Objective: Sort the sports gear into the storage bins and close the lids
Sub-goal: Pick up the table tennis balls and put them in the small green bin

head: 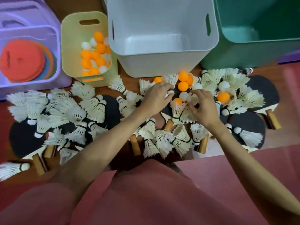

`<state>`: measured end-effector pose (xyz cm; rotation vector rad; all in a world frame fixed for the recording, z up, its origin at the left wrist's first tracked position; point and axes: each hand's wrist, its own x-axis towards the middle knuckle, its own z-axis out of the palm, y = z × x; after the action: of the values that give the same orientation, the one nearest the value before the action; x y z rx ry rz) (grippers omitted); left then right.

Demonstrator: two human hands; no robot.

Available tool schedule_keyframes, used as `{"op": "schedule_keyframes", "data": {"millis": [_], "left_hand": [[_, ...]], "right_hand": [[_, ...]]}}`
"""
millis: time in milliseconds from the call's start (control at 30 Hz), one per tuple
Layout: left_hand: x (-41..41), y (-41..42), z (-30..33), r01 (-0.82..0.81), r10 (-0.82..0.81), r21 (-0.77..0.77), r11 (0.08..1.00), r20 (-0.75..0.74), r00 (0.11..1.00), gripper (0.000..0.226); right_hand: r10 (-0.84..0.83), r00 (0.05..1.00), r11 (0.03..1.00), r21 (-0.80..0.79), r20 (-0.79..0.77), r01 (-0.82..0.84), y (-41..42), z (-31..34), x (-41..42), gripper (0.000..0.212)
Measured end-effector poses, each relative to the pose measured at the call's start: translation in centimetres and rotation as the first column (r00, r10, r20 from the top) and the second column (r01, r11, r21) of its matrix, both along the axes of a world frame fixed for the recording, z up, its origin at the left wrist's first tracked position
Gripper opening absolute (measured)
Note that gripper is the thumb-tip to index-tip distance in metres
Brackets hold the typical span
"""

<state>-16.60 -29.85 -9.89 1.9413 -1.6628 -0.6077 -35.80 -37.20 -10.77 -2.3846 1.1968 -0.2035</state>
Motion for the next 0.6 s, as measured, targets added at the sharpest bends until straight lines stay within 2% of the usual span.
{"op": "schedule_keyframes", "data": {"millis": [133,233,367,433,500,600], "left_hand": [[-1.9,-3.7,-0.7,0.052,-0.064,0.215,0.975,0.049,0.997,0.018],[-2.4,-5.5,-1.1,0.088,-0.128,0.35,0.933,0.092,0.987,0.019],[-2.7,-6.7,-1.3,0.158,-0.242,0.459,0.874,0.13,0.961,0.015],[-2.9,-7.0,-1.4,0.185,-0.287,0.51,0.84,0.129,0.949,0.021],[-3.1,-7.1,-1.2,0.2,-0.317,0.528,0.825,0.141,0.938,0.025],[-3.5,-7.2,-0.8,0.186,-0.327,0.544,0.818,0.174,0.929,0.017]], "right_hand": [[0.05,0.994,0.999,-0.004,-0.094,-0.05,-0.9,-0.8,-1.2,0.043],[0.057,0.993,0.998,-0.022,-0.1,-0.059,-1.3,-1.0,-1.3,0.041],[0.037,0.992,0.999,-0.026,-0.121,-0.041,-1.7,-1.2,-1.1,0.041],[0.023,0.99,0.999,-0.027,-0.139,-0.028,-1.6,-1.2,-0.8,0.039],[0.018,0.987,0.999,-0.025,-0.157,-0.022,-1.6,-1.1,-0.6,0.036],[0.017,0.986,1.0,-0.007,-0.164,-0.018,-1.7,-0.9,-0.5,0.037]]}}
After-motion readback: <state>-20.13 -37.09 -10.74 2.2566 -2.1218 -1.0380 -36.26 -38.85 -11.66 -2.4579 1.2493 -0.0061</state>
